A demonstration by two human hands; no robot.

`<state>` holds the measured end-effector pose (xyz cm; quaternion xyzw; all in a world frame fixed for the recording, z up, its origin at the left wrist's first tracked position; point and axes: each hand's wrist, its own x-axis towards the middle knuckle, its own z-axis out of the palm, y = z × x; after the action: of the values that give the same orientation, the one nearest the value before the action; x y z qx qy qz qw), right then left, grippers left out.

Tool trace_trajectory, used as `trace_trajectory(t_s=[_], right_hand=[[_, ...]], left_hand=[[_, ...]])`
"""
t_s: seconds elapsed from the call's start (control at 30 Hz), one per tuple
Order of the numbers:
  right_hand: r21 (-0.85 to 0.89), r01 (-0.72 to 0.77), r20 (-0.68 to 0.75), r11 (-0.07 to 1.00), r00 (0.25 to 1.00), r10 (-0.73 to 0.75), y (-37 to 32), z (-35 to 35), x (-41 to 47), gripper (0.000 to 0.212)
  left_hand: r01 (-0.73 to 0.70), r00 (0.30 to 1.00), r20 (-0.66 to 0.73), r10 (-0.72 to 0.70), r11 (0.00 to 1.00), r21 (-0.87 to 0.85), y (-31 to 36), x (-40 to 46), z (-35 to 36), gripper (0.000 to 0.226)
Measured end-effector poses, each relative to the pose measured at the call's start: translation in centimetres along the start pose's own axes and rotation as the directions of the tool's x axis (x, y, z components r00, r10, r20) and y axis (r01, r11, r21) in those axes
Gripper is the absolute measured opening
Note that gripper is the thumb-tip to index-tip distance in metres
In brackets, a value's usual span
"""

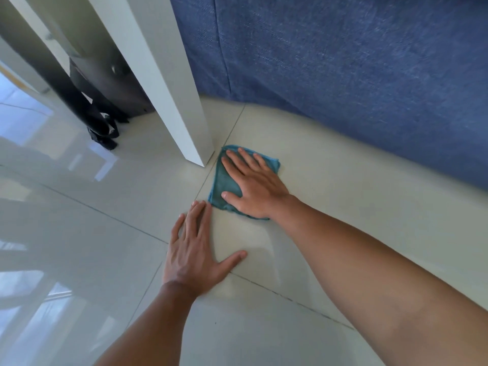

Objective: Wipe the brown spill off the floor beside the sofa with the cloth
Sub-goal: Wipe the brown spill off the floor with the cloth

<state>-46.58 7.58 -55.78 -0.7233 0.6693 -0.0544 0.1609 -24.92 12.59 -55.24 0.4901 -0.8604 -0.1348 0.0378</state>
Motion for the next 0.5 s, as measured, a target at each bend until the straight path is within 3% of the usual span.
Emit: trace_trajectory(t_s=[0.17,0.33,0.5], right_hand=[[-0.027,-0.025,-0.008,0.999,1.000,0.025,1.5,0.1,-4.4,0.086],[0.001,-0.227,-0.061,0.974,0.972,0.227,2.5,0.5,-11.0,0.084],[0.078,-0.441,-0.126,0.894,0.885,0.448,0.0,2.2,-16.6,0.084]], left_hand=[[-0.002,1.000,0.013,0.002,1.000,0.027,0.0,-0.3,0.1,0.122],[-0.011,1.000,0.008,0.011,0.999,0.037,0.1,-0.3,-0.1,0.116],[-0.020,1.000,-0.006,0.020,1.000,0.013,0.0,-0.5,0.2,0.109]])
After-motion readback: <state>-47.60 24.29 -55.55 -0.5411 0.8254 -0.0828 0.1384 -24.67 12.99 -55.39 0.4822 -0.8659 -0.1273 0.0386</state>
